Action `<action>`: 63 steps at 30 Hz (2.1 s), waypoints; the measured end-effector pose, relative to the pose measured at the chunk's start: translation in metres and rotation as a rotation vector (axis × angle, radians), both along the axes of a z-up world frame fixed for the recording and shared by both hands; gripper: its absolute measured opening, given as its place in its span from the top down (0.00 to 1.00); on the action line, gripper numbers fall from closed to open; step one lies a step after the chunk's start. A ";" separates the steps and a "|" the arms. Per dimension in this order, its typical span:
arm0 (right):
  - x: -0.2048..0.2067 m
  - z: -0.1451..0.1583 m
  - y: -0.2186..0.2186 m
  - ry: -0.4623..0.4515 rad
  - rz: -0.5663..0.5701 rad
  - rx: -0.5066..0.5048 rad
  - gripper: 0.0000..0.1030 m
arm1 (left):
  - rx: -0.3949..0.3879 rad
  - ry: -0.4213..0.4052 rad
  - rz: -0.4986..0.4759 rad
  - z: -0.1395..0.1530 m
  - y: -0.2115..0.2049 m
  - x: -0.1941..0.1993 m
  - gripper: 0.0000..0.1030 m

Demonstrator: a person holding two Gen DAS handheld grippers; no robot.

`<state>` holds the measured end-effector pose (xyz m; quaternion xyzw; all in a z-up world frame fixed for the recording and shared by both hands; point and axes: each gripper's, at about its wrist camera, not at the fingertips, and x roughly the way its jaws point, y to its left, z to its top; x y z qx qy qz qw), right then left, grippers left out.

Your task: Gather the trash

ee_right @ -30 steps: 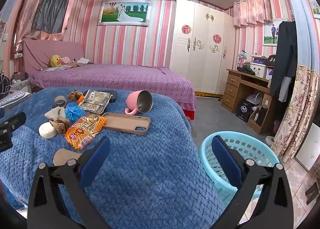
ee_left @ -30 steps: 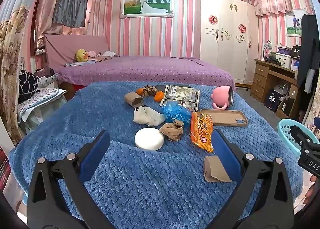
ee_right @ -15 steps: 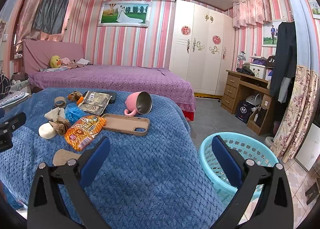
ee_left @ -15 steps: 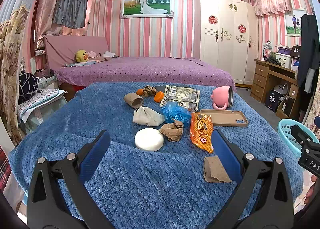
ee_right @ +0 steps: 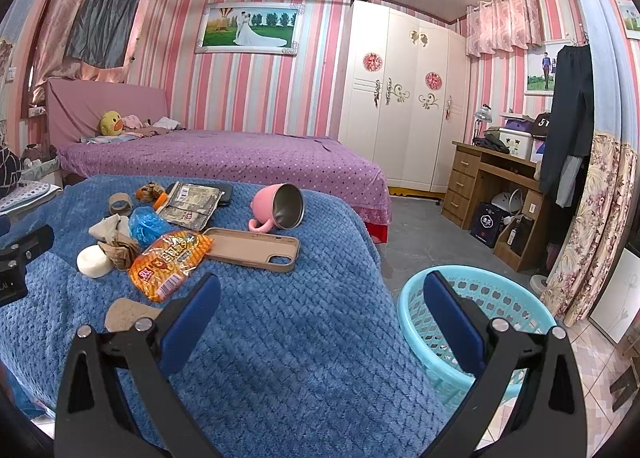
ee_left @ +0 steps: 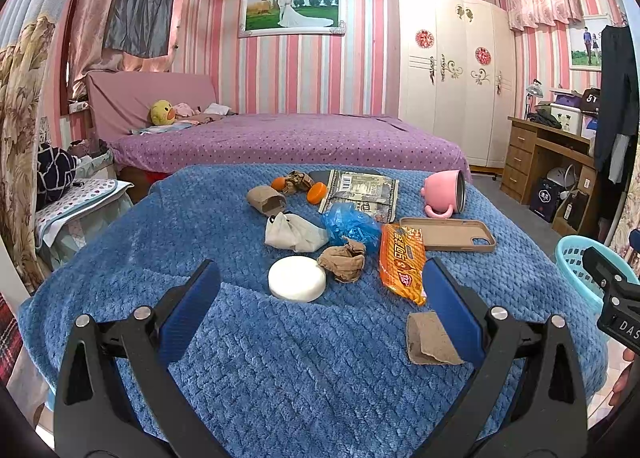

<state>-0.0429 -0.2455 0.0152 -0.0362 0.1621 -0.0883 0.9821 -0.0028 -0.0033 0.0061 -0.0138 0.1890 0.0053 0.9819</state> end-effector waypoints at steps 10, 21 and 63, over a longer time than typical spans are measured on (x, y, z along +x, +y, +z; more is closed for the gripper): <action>0.001 -0.003 -0.003 -0.003 0.001 -0.003 0.04 | 0.003 0.001 -0.001 -0.001 -0.002 0.002 0.05; 0.001 -0.002 -0.003 -0.005 0.002 -0.004 0.04 | 0.004 0.002 -0.001 -0.001 -0.002 0.002 0.05; 0.004 -0.008 -0.004 -0.004 0.000 0.009 0.04 | 0.024 0.026 -0.013 -0.013 -0.007 0.007 0.05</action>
